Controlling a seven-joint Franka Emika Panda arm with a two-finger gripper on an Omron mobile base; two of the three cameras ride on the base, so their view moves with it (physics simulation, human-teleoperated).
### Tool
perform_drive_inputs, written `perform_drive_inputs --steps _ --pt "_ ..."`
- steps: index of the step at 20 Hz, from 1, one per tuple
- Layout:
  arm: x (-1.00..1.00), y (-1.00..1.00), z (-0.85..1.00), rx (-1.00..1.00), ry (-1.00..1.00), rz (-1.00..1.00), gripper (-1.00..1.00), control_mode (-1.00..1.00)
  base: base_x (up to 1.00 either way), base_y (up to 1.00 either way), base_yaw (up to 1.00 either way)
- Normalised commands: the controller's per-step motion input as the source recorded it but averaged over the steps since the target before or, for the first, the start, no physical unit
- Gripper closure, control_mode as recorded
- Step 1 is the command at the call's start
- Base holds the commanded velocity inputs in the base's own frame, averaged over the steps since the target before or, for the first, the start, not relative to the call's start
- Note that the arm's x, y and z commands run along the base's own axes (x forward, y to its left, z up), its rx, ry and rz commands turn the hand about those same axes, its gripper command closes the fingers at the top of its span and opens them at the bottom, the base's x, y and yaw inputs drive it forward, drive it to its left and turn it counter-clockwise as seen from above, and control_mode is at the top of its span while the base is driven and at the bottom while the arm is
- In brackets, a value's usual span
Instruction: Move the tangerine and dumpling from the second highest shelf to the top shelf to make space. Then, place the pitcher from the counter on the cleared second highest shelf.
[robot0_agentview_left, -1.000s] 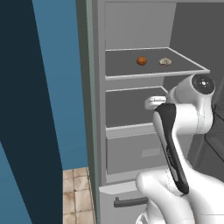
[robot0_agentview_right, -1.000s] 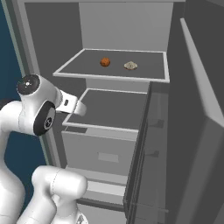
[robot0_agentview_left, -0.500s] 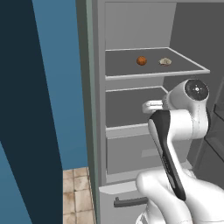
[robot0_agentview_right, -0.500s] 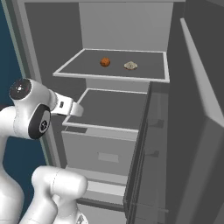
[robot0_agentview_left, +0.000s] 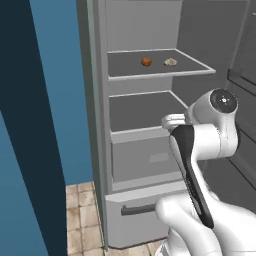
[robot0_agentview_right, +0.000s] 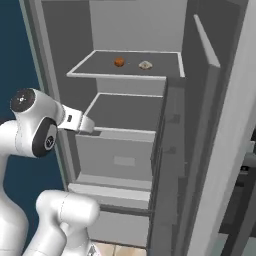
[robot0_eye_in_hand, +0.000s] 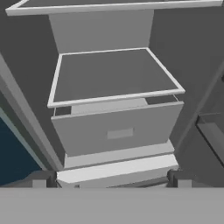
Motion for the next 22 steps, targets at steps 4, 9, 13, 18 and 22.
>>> perform_drive_inputs --steps 4,9,13,18,22 --pt "0.00 0.00 0.00 0.00 0.00 0.00 -1.00 1.00 -0.67 0.00 -0.32" --pt "0.00 0.00 0.00 0.00 0.00 0.00 -1.00 1.00 -0.81 0.00 -0.39" --pt "0.00 0.00 0.00 0.00 0.00 0.00 -1.00 1.00 -0.94 0.00 -0.41" --pt "0.00 0.00 0.00 0.00 0.00 0.00 -1.00 1.00 -0.89 0.00 -0.43" --pt "0.00 0.00 0.00 0.00 0.00 0.00 -1.00 1.00 -0.36 0.00 -0.49"
